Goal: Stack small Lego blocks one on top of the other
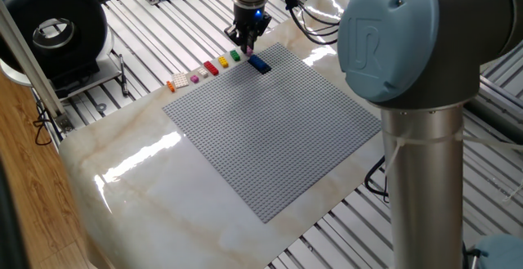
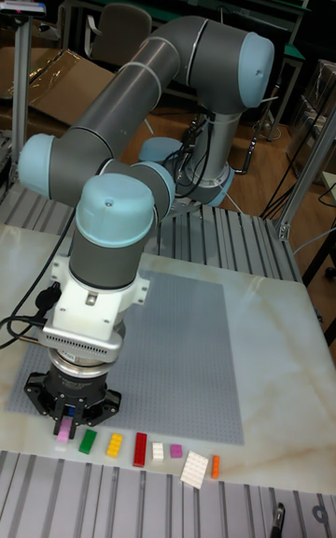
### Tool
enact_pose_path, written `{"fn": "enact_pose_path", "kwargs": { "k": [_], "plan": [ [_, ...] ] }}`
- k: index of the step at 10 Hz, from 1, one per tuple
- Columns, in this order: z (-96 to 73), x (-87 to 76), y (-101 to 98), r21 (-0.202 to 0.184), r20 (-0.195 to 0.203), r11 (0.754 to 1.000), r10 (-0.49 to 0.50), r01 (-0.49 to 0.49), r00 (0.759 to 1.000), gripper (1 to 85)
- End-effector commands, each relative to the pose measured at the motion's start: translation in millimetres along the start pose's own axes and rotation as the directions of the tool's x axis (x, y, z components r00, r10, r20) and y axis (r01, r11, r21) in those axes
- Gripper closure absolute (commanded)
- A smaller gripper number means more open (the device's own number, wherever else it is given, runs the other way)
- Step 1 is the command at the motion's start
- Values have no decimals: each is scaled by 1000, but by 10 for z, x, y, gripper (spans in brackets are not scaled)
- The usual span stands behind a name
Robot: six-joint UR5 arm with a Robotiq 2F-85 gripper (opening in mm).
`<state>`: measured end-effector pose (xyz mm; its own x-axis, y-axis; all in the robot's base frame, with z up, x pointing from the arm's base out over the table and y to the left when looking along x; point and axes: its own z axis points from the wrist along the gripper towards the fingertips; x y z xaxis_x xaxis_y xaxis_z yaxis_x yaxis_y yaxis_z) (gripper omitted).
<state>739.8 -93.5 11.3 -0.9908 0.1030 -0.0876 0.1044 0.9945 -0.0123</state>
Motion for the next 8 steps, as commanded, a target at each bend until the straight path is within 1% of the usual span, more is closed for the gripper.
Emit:
{"fn": "enact_pose_path", "kwargs": {
  "k": [1,3,5,8],
  "plan": [
    [-70,-5,10,0,-7,1000,6,-6,1000,847],
    [-120,95,40,-5,-31,1000,12,-13,999,847],
    [-208,196,39,-9,-48,1000,5,-5,999,847],
    [-226,333,9,-13,-49,1000,-1,0,999,847]
  ]
}}
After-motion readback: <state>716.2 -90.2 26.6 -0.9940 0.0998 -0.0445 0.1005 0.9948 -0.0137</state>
